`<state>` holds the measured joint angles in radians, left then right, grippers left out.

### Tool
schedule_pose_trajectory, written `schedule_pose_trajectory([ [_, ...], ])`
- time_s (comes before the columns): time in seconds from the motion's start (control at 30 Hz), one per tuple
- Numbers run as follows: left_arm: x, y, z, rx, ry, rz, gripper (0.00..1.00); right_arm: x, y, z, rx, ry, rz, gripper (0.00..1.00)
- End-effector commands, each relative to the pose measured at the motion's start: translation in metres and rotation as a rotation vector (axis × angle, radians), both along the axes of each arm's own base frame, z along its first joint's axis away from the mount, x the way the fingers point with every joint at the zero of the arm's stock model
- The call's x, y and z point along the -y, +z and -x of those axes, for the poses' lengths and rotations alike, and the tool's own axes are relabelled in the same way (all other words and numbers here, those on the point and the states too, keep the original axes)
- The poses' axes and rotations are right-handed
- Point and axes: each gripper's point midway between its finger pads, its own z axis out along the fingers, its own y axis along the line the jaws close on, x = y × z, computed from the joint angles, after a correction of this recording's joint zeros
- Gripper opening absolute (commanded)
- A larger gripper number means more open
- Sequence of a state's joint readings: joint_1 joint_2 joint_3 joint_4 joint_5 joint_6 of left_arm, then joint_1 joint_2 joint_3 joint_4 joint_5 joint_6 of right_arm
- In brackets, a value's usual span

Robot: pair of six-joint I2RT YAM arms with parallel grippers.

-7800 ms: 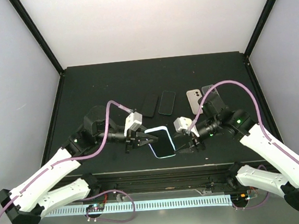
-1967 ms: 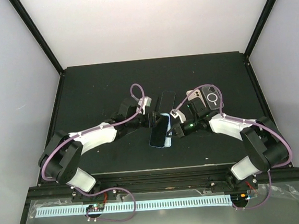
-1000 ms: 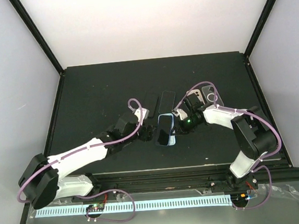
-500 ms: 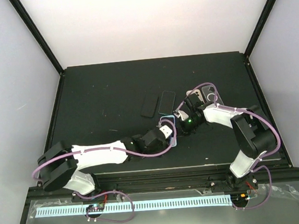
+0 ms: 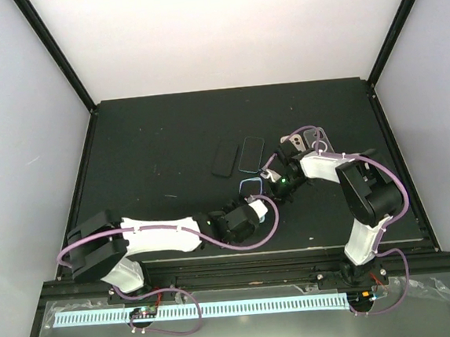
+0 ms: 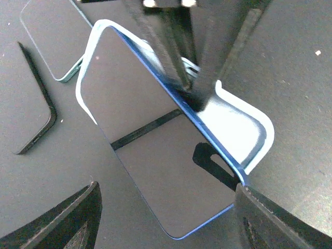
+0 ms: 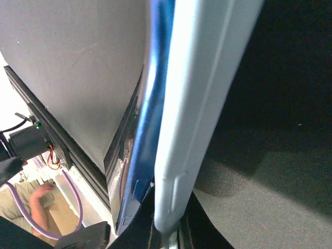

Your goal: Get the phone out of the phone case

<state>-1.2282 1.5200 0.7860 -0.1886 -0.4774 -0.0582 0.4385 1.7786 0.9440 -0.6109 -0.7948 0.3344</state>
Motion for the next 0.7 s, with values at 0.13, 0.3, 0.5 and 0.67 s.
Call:
schedule_pose_trajectory([
  [0.13,0.006,-0.001,0.001,0.125,-0.054,-0.097,0.68,-0.007,0.011,0.005,-0.013,0.020,-0.062,0.01],
  [0.3,0.007,-0.004,-0.001,0.152,-0.067,-0.129,0.69,-0.007,0.011,0.006,-0.018,0.022,-0.072,0.01],
  [0.5,0.012,-0.009,-0.006,0.225,-0.071,-0.214,0.64,-0.009,0.012,0.007,-0.033,0.020,-0.090,0.01],
  [0.67,0.015,-0.003,-0.015,0.319,-0.030,-0.255,0.59,-0.010,0.015,0.008,-0.028,0.020,-0.099,0.01],
])
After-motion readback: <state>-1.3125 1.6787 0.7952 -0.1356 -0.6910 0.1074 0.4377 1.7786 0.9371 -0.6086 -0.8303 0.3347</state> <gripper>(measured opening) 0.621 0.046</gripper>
